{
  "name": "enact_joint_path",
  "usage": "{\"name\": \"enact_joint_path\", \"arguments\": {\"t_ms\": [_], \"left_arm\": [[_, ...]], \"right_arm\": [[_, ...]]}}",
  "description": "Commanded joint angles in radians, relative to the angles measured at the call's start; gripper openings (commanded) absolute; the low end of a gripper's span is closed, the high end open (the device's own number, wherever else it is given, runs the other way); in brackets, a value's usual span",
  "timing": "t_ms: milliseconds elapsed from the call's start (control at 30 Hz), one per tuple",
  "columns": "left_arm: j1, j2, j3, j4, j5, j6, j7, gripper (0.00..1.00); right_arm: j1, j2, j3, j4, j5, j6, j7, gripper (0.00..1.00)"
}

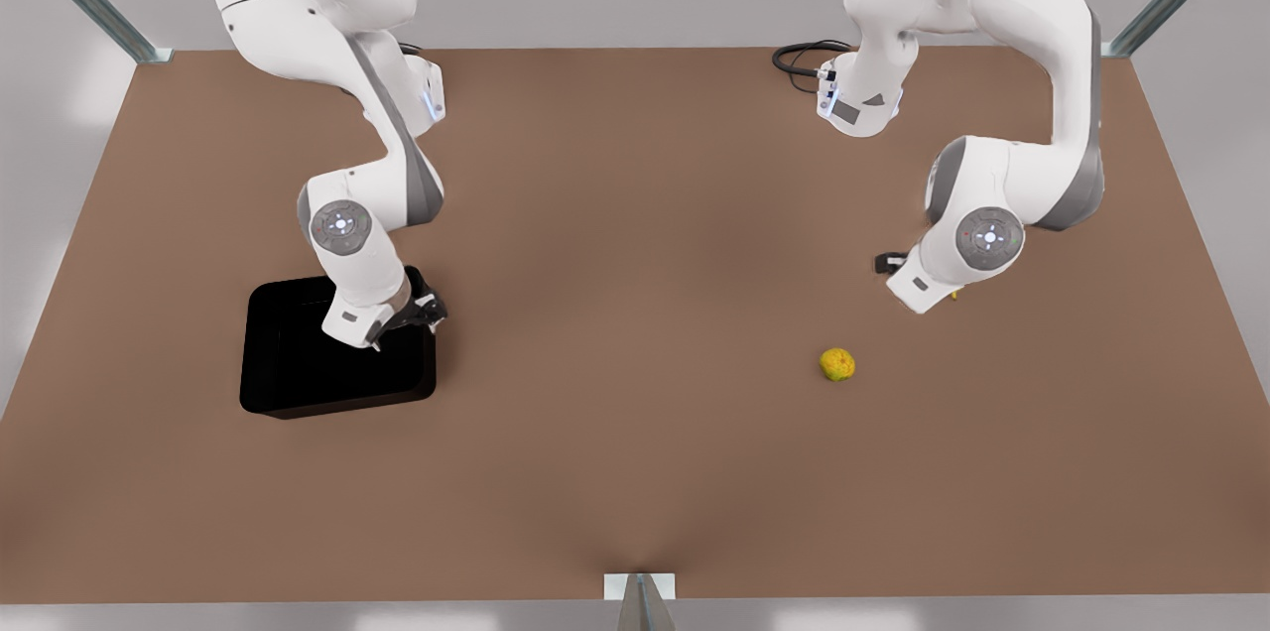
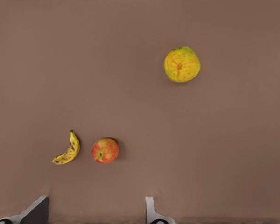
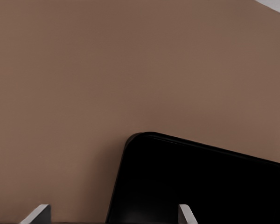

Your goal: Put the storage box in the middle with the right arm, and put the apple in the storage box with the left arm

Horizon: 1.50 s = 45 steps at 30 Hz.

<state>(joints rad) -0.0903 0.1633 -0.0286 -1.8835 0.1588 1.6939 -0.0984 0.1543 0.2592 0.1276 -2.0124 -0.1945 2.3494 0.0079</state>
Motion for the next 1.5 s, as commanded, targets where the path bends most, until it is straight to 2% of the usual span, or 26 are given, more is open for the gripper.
{"name": "enact_joint_path", "arguments": {"t_ms": [0, 67, 167, 233, 267, 300, 333, 367, 433, 567, 700, 867, 967, 1033, 1267, 1467], "left_arm": [[0.001, -0.001, -0.001, -0.006, 0.008, -0.017, 0.025, 1.00], [0.001, -0.034, -0.004, -0.006, -0.038, -0.105, 0.031, 1.00], [0.021, -0.163, -0.025, -0.141, -0.048, 0.026, 0.025, 1.00], [0.060, -0.163, -0.019, -0.172, -0.041, 0.073, 0.029, 1.00], [0.112, -0.166, -0.021, -0.180, -0.036, 0.102, 0.031, 1.00], [0.124, -0.162, -0.019, -0.190, -0.030, 0.165, 0.029, 1.00], [0.159, -0.159, -0.020, -0.247, 0.020, 0.311, 0.029, 1.00], [0.179, -0.139, -0.021, -0.256, 0.027, 0.333, 0.029, 1.00], [0.187, -0.104, -0.021, -0.255, 0.028, 0.334, 0.029, 1.00], [0.250, -0.038, -0.019, -0.249, 0.031, 0.326, 0.042, 1.00], [0.290, -0.019, -0.019, -0.359, 0.019, 0.428, 0.068, 1.00], [0.279, 0.047, -0.025, -0.298, 0.016, 0.435, 0.071, 1.00], [0.265, 0.064, -0.028, -0.381, 0.018, 0.581, 0.069, 1.00], [0.218, 0.068, -0.030, -0.427, 0.018, 0.601, 0.051, 1.00], [0.195, 0.087, -0.042, -0.497, 0.005, 0.606, 0.042, 1.00], [0.204, 0.091, -0.042, -0.560, 0.007, 0.724, 0.045, 0.99]], "right_arm": [[-0.001, 0.003, -0.006, -0.019, 0.000, 0.030, -0.003, 1.00], [0.001, 0.057, -0.028, -0.034, 0.001, 0.068, -0.002, 1.00], [0.008, 0.132, -0.052, -0.034, 0.003, 0.119, 0.001, 1.00], [0.013, 0.155, -0.056, -0.032, 0.003, 0.117, 0.001, 1.00], [0.014, 0.163, -0.056, -0.032, 0.003, 0.111, 0.001, 0.84], [0.014, 0.163, -0.057, -0.034, 0.003, 0.108, 0.001, 0.58], [0.014, 0.164, -0.056, -0.034, 0.003, 0.108, 0.001, 0.40], [0.014, 0.164, -0.056, -0.036, 0.003, 0.108, 0.001, 0.30], [0.014, 0.170, -0.057, -0.037, 0.003, 0.105, 0.001, 0.21], [0.017, 0.169, -0.056, -0.034, 0.003, 0.080, 0.015, 0.21], [0.019, 0.150, -0.056, -0.026, 0.013, 0.065, 0.017, 0.21], [0.019, 0.143, -0.056, -0.026, 0.015, 0.068, 0.017, 0.21], [0.057, 0.095, -0.056, -0.025, 0.015, 0.065, 0.040, 0.21], [0.077, 0.074, -0.054, -0.025, 0.015, 0.064, 0.052, 0.21], [0.249, 0.026, -0.045, 0.006, 0.109, 0.065, 0.053, 0.21], [0.501, 0.077, -0.045, 0.095, 0.129, 0.053, 0.464, 0.21]]}}
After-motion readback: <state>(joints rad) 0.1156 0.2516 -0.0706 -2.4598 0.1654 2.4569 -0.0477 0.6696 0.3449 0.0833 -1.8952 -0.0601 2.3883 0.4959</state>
